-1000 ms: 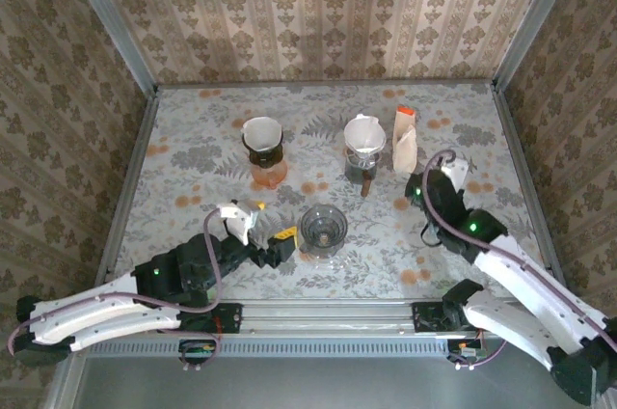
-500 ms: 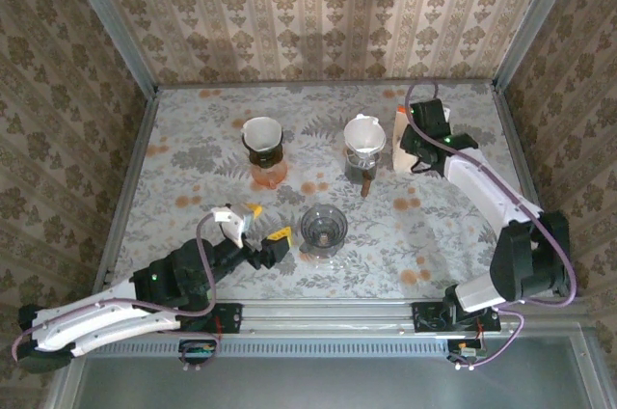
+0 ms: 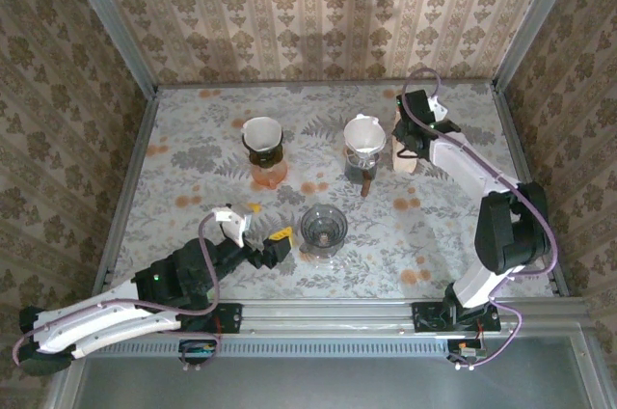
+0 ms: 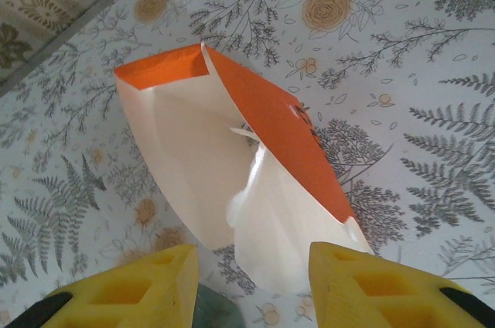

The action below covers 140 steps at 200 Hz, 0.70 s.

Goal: Place the coffee filter in the dripper

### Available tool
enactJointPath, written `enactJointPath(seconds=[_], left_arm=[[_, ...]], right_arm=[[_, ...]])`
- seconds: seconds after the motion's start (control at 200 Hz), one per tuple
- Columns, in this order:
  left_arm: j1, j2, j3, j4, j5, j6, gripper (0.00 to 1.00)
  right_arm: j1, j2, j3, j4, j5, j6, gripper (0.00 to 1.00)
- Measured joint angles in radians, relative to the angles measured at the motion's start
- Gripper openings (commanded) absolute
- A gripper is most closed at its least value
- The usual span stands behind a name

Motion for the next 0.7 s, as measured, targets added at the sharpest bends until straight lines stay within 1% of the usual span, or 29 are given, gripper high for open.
enactJointPath(seconds=[0.18, 0.425, 0.54, 0.7], left_arm=[[0.0, 0.0, -0.01, 0.0, 0.0, 0.0, 1.0], [0.007, -0.015, -0.018, 0.0, 0.0, -0.007, 1.0], [0.007, -0.026, -0.021, 0.0, 0.0, -0.011, 1.0], [0.009, -0.032, -0.026, 0.0, 0.0, -0.023, 1.0]], right_arm=[[0.0, 0.071, 0.035, -0.002, 0.0, 0.066, 0.44], [-0.012, 0.127, 0.048, -0.003, 0.0, 0.116, 0.43], [-0.014, 0.151, 0.058, -0.003, 0.0, 0.127, 0.37], [-0.014, 0.154, 0.059, -0.002, 0.0, 0.137, 0.22]])
